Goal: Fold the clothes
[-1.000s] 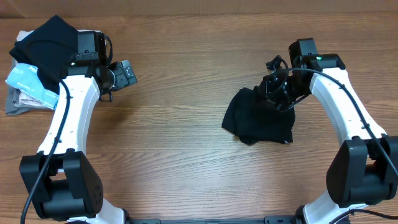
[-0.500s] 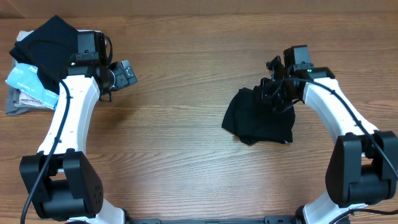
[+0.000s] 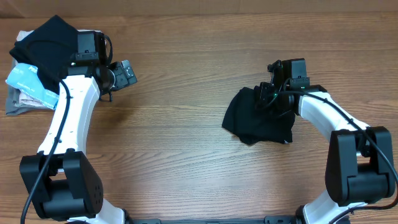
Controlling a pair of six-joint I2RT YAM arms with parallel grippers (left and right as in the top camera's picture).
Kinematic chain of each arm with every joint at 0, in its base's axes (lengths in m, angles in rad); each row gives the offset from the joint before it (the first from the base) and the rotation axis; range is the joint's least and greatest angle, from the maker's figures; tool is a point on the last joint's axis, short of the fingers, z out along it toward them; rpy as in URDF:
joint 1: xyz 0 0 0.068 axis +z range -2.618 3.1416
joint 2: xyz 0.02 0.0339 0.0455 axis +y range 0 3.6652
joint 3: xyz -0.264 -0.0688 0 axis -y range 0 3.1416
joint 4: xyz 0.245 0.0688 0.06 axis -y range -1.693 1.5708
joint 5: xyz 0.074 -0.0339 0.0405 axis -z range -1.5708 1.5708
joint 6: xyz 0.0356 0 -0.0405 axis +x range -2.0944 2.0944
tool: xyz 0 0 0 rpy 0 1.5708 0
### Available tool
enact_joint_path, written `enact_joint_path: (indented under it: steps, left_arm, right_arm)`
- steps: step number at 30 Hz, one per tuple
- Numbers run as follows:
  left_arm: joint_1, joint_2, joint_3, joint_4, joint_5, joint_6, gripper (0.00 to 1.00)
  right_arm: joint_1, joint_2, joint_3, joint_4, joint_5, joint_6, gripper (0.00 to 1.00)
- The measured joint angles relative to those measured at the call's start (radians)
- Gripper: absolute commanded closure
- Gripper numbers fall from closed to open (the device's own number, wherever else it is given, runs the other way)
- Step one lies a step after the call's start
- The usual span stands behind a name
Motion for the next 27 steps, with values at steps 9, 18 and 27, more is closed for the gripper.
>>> enact_joint_path:
  steps: [9,18,27]
  left_arm:
    - [0.000,0.000,0.000,0.000,0.000,0.000,0.00]
    - [0.000,0.000,0.000,0.001,0.000,0.000,0.00]
    - [0.000,0.000,0.000,0.000,0.000,0.000,0.00]
  right_arm:
    - [-0.065,-0.095,0.147,-0.373,-0.225,-0.029,0.93]
    - [-0.037,-0.145,0.081,-0.491,-0.210,-0.092,0.94]
    - [-0.011,-0.144,-0.246,-0.119,-0.125,-0.046,0.94]
